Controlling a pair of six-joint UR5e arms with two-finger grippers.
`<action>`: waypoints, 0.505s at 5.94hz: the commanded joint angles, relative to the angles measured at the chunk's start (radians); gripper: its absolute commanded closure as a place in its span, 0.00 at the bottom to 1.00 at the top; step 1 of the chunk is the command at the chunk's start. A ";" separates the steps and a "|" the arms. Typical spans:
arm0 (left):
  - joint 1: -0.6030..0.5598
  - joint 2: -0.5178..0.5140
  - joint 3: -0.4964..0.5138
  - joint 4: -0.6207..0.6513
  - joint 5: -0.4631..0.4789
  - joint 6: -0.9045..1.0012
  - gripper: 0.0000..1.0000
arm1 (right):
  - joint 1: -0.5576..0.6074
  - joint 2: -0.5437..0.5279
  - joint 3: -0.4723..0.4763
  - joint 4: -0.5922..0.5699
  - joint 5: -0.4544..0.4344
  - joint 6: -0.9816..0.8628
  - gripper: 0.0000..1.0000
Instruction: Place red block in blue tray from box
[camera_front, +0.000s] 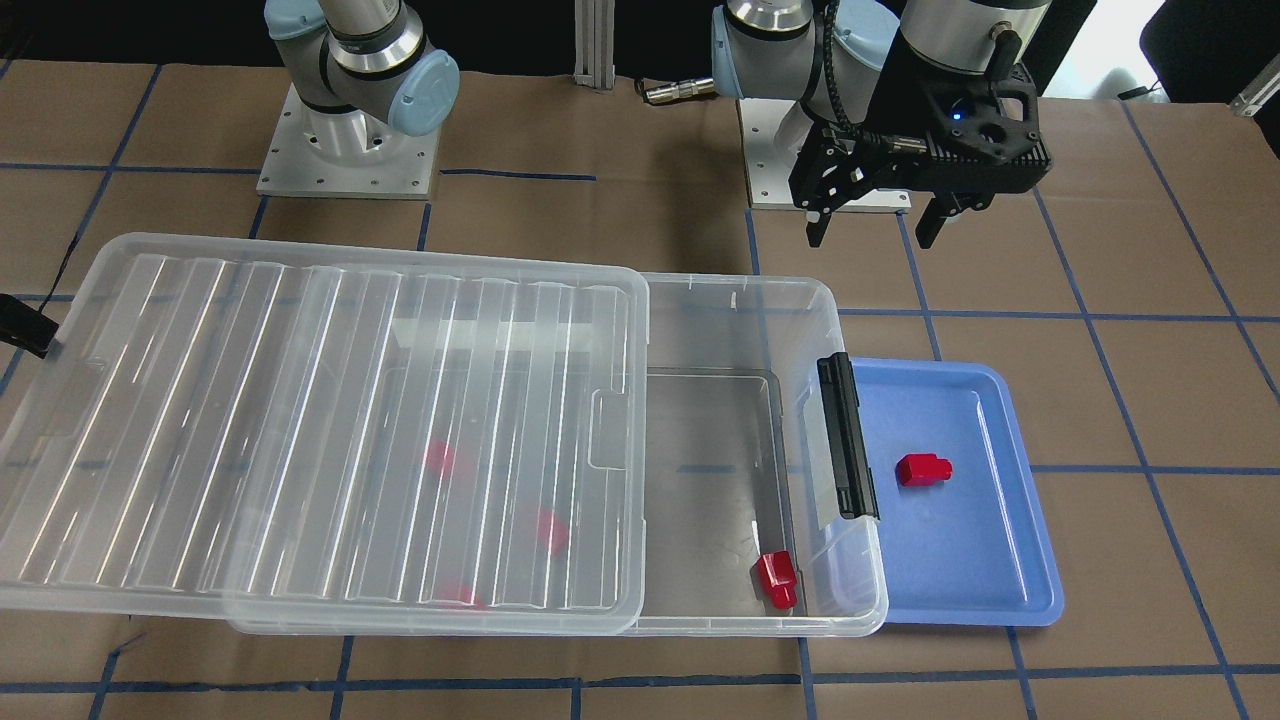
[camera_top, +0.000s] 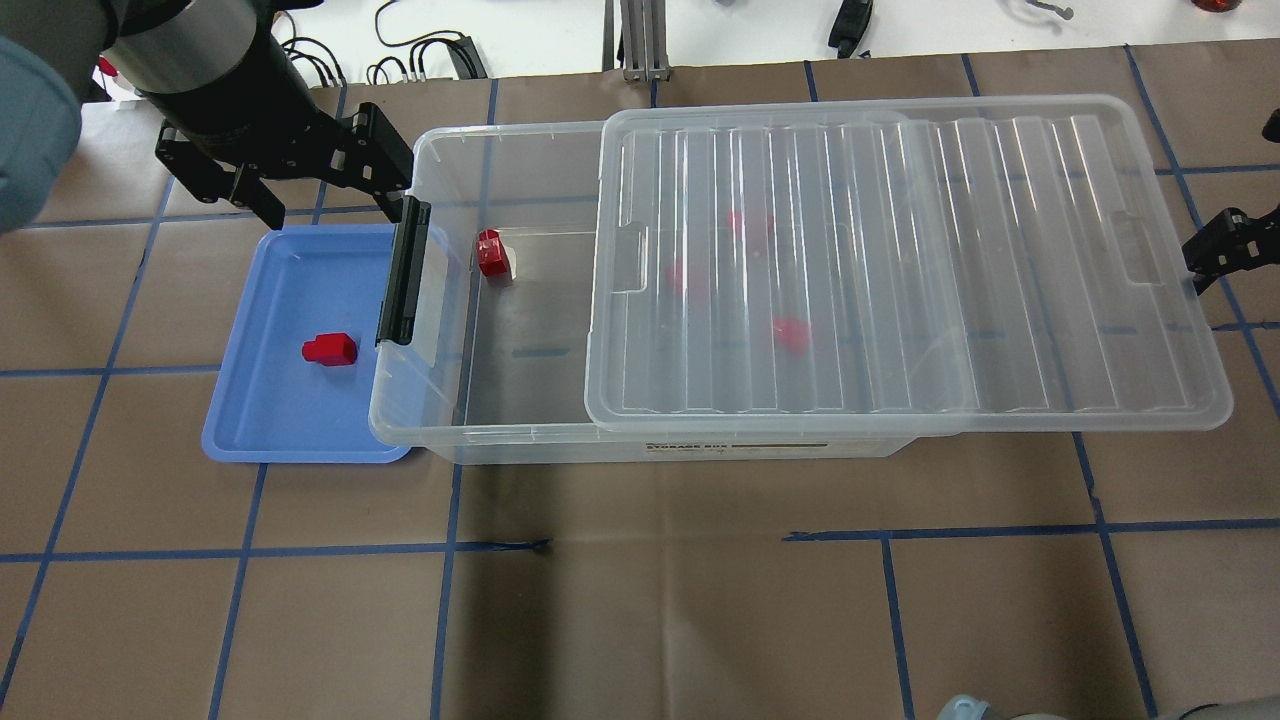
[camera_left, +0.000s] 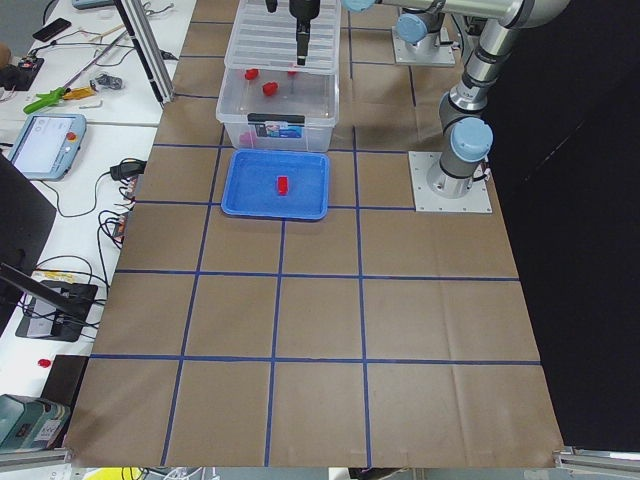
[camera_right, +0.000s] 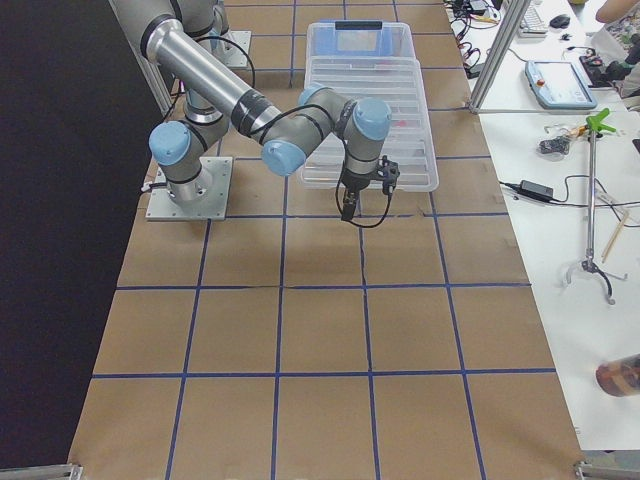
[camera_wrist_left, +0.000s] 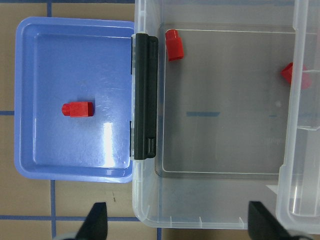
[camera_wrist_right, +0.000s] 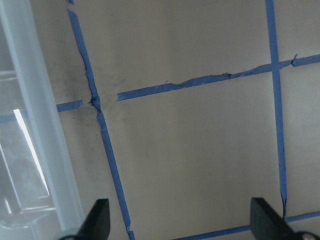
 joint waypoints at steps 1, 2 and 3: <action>0.000 -0.003 0.000 0.001 -0.002 -0.001 0.02 | 0.048 -0.014 0.013 0.001 0.000 0.055 0.00; 0.000 -0.003 0.000 0.002 -0.003 -0.001 0.02 | 0.064 -0.014 0.016 -0.001 0.008 0.060 0.00; 0.000 -0.005 0.000 0.002 -0.005 0.000 0.02 | 0.075 -0.014 0.018 0.001 0.014 0.078 0.00</action>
